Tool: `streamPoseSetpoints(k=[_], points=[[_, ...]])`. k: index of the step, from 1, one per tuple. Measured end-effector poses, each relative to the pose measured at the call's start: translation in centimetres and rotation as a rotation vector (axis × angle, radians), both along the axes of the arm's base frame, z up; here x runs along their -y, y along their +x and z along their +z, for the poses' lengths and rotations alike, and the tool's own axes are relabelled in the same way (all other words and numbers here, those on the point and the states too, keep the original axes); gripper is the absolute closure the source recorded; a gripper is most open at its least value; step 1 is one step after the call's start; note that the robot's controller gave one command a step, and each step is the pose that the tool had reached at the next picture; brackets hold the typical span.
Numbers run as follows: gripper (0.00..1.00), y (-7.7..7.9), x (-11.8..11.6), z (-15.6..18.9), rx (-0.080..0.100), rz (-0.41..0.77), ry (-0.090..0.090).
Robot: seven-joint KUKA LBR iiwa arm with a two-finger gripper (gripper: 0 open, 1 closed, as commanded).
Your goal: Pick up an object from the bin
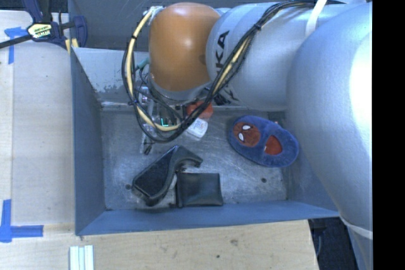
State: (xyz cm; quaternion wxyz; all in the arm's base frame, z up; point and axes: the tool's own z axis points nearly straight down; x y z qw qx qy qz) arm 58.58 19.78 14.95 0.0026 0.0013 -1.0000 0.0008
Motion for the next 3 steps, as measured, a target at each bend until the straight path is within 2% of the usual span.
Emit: streamPoseSetpoints(k=[1,2,3], points=[[0.00,-6.1,3.8,-1.6,0.002,0.435,0.002],[0.00,-0.5,3.5,-0.3,0.011,0.652,0.003],[0.00,-5.8,3.4,-5.4,0.014,1.215,-0.001]])
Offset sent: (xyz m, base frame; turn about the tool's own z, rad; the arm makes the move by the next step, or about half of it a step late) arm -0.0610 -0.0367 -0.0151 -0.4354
